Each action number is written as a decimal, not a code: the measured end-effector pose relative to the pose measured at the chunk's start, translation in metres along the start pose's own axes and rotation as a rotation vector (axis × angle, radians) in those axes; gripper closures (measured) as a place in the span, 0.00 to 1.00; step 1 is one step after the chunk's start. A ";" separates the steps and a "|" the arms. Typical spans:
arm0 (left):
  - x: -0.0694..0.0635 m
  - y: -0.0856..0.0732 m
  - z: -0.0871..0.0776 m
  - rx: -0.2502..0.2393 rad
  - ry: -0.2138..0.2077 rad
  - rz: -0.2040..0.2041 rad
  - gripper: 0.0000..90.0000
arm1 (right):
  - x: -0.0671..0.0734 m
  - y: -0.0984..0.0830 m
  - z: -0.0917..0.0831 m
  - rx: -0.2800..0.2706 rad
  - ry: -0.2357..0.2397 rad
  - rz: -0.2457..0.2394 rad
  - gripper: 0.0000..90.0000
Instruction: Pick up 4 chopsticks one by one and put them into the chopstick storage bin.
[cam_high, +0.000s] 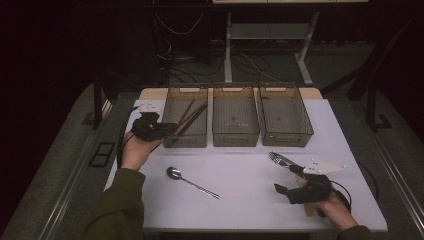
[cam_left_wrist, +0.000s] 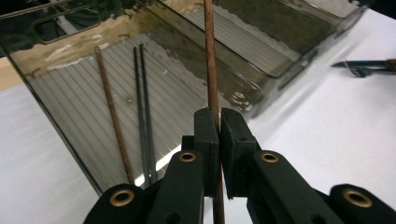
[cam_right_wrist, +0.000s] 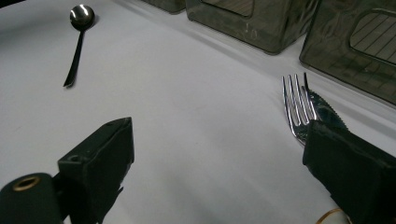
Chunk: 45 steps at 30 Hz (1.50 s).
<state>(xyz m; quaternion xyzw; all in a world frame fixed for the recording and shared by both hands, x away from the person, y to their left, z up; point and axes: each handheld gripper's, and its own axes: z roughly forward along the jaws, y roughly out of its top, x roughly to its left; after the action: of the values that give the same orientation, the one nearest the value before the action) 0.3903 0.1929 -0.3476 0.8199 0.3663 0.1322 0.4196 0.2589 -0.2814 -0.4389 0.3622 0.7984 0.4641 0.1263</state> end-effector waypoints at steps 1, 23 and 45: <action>0.002 0.002 0.001 0.009 0.006 0.006 0.95 | 0.000 0.000 0.000 0.000 0.000 -0.001 0.10; 0.024 0.031 0.046 0.012 0.074 -0.065 0.95 | 0.001 0.000 0.000 -0.001 0.002 0.000 0.10; 0.051 0.034 0.076 0.013 0.188 -0.168 0.95 | 0.002 0.000 -0.002 -0.009 0.015 0.002 0.10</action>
<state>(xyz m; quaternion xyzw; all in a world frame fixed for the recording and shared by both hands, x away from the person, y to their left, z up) 0.4822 0.1719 -0.3722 0.7731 0.4722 0.1705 0.3876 0.2567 -0.2810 -0.4374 0.3590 0.7967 0.4708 0.1213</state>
